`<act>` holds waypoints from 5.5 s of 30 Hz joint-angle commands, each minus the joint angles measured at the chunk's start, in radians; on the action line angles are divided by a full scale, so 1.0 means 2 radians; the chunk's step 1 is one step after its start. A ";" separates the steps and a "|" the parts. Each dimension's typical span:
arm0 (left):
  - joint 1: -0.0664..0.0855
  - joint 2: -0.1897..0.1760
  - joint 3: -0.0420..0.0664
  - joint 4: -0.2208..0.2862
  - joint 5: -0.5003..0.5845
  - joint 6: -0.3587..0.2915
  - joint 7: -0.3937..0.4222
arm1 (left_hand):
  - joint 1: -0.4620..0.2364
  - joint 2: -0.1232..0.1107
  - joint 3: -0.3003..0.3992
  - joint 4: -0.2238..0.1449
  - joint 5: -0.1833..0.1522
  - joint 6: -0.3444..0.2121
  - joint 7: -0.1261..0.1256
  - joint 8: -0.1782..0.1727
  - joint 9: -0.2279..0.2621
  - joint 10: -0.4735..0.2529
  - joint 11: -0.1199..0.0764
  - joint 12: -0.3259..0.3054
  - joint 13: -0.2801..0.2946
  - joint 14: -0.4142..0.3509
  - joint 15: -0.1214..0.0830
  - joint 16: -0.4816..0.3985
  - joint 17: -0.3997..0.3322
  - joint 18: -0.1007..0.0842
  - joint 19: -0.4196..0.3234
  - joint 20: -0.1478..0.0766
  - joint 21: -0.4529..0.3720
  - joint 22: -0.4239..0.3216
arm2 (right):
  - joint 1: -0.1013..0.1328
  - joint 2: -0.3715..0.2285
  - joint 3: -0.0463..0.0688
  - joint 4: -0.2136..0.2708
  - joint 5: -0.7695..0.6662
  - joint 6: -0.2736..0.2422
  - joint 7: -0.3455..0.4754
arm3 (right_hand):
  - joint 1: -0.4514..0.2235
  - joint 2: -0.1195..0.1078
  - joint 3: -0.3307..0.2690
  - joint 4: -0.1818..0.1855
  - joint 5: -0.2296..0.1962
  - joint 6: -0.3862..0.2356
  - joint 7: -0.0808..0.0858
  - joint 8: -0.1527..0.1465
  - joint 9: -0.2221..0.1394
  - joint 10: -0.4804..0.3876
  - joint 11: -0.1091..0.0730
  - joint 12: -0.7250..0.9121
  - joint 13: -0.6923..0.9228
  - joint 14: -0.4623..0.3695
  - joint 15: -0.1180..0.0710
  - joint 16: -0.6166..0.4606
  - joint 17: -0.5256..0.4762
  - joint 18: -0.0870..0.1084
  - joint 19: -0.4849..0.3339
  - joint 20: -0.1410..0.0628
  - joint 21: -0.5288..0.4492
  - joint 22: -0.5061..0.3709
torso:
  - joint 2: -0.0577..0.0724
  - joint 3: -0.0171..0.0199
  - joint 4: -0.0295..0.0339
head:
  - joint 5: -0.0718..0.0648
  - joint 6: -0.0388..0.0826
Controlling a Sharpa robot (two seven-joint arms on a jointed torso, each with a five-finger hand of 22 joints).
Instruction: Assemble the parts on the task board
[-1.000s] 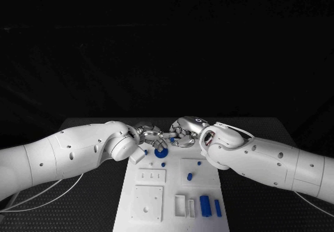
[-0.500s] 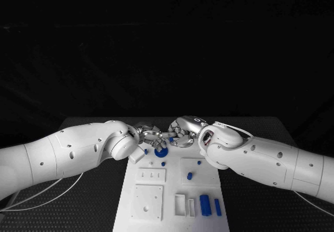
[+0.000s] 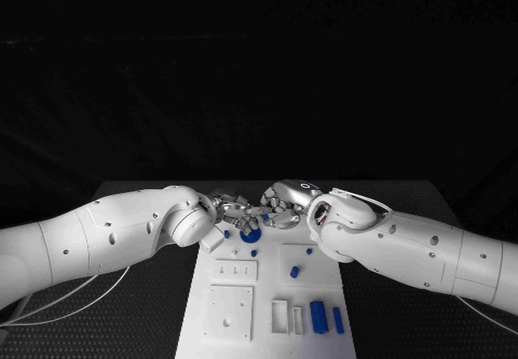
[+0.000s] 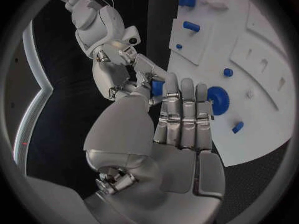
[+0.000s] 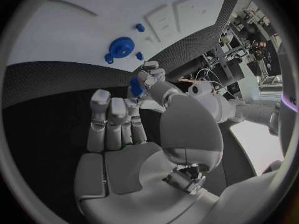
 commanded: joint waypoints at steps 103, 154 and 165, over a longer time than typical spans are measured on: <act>0.001 0.002 0.000 -0.002 -0.001 0.014 -0.018 | -0.150 0.059 0.159 -0.291 0.242 0.051 -0.019 -0.017 0.119 0.012 -0.018 0.076 0.095 0.004 -0.014 0.080 -0.027 -0.008 -0.025 -0.010 0.063 0.012 | -0.001 -0.004 -0.007 0.005 0.035 -0.007 0.045 | 0.007 -0.018 -0.012 0.002 0.000 -0.018 0.040 -0.027 -0.011 -0.022 0.019 0.003 -0.010 -0.011 0.018 -0.007 -0.006 0.018 -0.009 0.008 -0.013 0.006 | 0.000 -0.0001 0.0002 | 0.001 -0.007; 0.001 -0.072 -0.033 0.046 -0.200 0.052 -0.093 | -0.158 0.051 0.178 -0.291 0.238 0.061 -0.026 -0.013 0.149 0.024 -0.030 0.101 0.103 0.023 -0.029 0.105 -0.023 -0.008 -0.019 -0.028 0.124 0.012 | -0.003 -0.089 0.005 -0.068 0.218 -0.019 0.089 | -0.054 -0.027 -0.096 0.007 0.088 -0.087 0.065 -0.058 -0.019 -0.072 0.043 0.000 -0.040 -0.060 0.041 -0.029 -0.022 0.018 -0.056 0.034 -0.050 0.003 | 0.000 0.0010 0.0007 | 0.010 -0.025; -0.003 -0.067 -0.033 0.061 -0.257 0.042 -0.101 | -0.167 0.050 0.179 -0.290 0.236 0.070 -0.029 -0.010 0.157 0.029 -0.032 0.112 0.107 0.027 -0.031 0.114 -0.022 -0.008 -0.018 -0.032 0.134 0.011 | 0.001 -0.086 0.021 -0.073 0.249 -0.034 0.094 | -0.055 -0.029 -0.096 0.016 0.103 -0.089 0.066 -0.057 -0.020 -0.077 0.043 -0.006 -0.056 -0.069 0.042 -0.044 -0.036 0.018 -0.067 0.039 -0.063 0.002 | 0.000 0.0003 0.0016 | 0.010 -0.040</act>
